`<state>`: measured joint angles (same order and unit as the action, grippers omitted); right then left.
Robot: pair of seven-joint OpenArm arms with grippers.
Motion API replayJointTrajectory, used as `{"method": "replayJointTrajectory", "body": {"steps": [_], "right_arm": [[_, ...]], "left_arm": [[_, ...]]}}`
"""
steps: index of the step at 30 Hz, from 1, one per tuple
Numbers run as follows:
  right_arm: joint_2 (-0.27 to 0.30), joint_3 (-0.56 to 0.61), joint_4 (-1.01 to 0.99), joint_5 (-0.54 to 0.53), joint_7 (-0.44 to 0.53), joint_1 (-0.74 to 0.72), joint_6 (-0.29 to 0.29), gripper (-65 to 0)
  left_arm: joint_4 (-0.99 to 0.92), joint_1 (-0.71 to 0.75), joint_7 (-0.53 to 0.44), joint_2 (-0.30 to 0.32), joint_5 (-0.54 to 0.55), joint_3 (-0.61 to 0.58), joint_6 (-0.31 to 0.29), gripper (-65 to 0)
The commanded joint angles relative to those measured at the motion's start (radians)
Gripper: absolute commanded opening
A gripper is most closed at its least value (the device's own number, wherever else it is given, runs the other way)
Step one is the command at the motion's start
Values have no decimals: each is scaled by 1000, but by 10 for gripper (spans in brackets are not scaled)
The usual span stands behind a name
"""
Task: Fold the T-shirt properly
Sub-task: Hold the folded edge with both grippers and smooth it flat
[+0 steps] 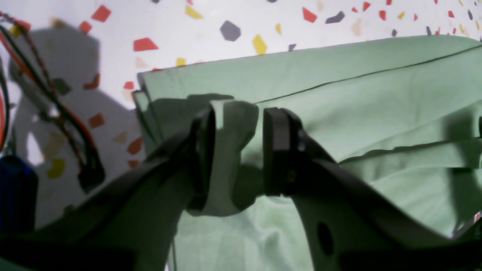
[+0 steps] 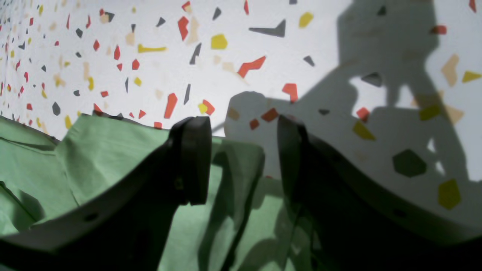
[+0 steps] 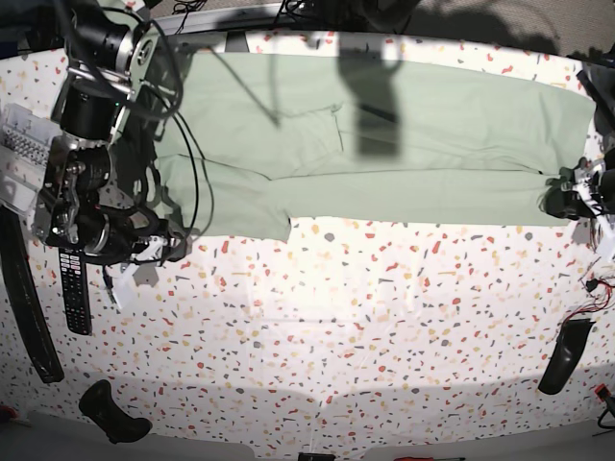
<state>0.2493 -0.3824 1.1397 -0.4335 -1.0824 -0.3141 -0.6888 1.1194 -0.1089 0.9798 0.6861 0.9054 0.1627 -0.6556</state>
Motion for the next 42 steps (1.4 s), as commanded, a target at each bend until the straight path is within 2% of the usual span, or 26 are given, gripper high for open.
{"method": "replayJointTrajectory", "body": {"steps": [1,5,11,17,19,21,27,30,32,39,42], "right_arm": [[11,-3,15,-10,17,-26,-3,-416],[3,-3,13,-10,28,-26,-3,-430],[-28,-3,-28,66,80,-27,0,-430],[-69,-3,-62,68,87,-27,1,-440],[-77,-3,-62,56,56,-27,0,-527],[-77,-3,-62,56,29,-27,1,-650],[-67,-4,-28,50,-13,-40,-3,-650],[-67,-4,35,-43,-46,-40,-4,-650],[-68,-3,80,-66,-49,-37,-9,-650],[-66,-4,138,-72,-49,8,-9,-650],[-58,-3,138,-35,-49,4,-9,-650]], "left_arm": [[15,-21,-14,23,20,7,-3,-458],[15,-21,-16,23,20,7,-3,-458],[15,-21,-16,23,20,7,-3,-458],[16,-21,-16,23,20,7,-3,-458],[16,-21,-16,24,20,7,-3,-458],[15,-21,-15,24,20,7,-3,-458],[15,-21,-15,24,20,7,-3,-458],[15,-21,-15,24,20,7,-3,-458],[16,-21,-15,24,20,7,-3,-458],[16,-22,-16,24,20,7,-3,-458],[15,-21,-16,24,20,7,-3,-458]]}}
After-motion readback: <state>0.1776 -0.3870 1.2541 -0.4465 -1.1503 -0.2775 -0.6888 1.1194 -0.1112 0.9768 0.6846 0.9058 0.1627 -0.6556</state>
